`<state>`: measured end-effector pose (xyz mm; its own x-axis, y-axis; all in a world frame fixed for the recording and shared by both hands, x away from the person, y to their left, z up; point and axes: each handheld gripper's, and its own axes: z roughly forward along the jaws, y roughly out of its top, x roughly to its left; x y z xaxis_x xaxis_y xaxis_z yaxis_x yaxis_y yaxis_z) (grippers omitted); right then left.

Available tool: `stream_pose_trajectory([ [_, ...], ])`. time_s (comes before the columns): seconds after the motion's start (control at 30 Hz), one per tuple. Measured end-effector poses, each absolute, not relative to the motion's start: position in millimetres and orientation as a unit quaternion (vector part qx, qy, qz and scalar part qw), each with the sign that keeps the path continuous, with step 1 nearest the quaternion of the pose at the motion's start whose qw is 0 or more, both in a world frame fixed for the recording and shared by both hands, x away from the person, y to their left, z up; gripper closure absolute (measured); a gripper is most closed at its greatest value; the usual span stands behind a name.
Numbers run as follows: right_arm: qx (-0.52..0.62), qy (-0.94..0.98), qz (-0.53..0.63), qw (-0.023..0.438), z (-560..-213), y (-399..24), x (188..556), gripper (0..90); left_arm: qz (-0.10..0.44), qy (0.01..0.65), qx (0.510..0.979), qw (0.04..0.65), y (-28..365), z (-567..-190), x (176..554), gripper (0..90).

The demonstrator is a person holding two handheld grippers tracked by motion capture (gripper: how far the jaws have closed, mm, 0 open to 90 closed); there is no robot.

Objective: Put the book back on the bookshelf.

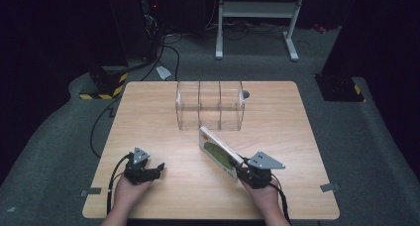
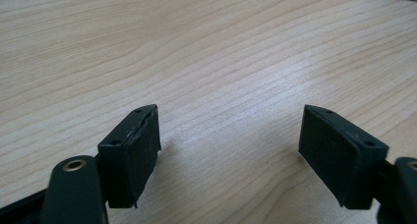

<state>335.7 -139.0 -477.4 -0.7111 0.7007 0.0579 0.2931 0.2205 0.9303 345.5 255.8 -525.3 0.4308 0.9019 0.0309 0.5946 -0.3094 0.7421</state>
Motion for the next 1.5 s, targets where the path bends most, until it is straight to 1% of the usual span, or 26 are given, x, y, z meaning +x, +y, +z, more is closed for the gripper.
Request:
stream_pose_trajectory([
  [0.1, 0.345, 0.754, 0.522, 0.198, -476, -146, 337, 74.3, 0.255, 0.482, 0.778, 0.313, 246, -527, 345, 13.8],
  [0.2, 0.352, 0.754, 0.515, 0.208, -474, -149, 335, 74.4, 0.255, 0.479, 0.779, 0.314, 246, -526, 346, 14.0],
  [0.23, 0.361, 0.751, 0.511, 0.213, -472, -154, 334, 74.4, 0.243, 0.487, 0.775, 0.32, 248, -527, 347, 14.0],
  [0.37, 0.373, 0.747, 0.503, 0.223, -470, -163, 330, 74.4, 0.227, 0.497, 0.771, 0.327, 251, -528, 349, 14.3],
  [0.83, 0.407, 0.731, 0.487, 0.252, -470, -182, 331, 74.4, 0.225, 0.504, 0.765, 0.331, 251, -529, 347, 14.9],
  [1.17, 0.418, 0.722, 0.485, 0.262, -473, -180, 334, 73.1, 0.225, 0.503, 0.766, 0.331, 251, -529, 347, 14.9],
  [1.33, 0.425, 0.723, 0.48, 0.257, -473, -176, 336, 69.9, 0.225, 0.503, 0.766, 0.331, 251, -529, 347, 14.9],
  [1.43, 0.427, 0.724, 0.474, 0.262, -474, -172, 336, 71.5, 0.224, 0.503, 0.766, 0.331, 251, -529, 347, 14.9],
  [1.47, 0.426, 0.725, 0.473, 0.263, -473, -170, 336, 74.1, 0.224, 0.503, 0.766, 0.331, 251, -529, 347, 14.9],
  [1.5, 0.429, 0.723, 0.467, 0.274, -473, -167, 336, 75.0, 0.224, 0.503, 0.766, 0.332, 251, -529, 347, 14.9],
])
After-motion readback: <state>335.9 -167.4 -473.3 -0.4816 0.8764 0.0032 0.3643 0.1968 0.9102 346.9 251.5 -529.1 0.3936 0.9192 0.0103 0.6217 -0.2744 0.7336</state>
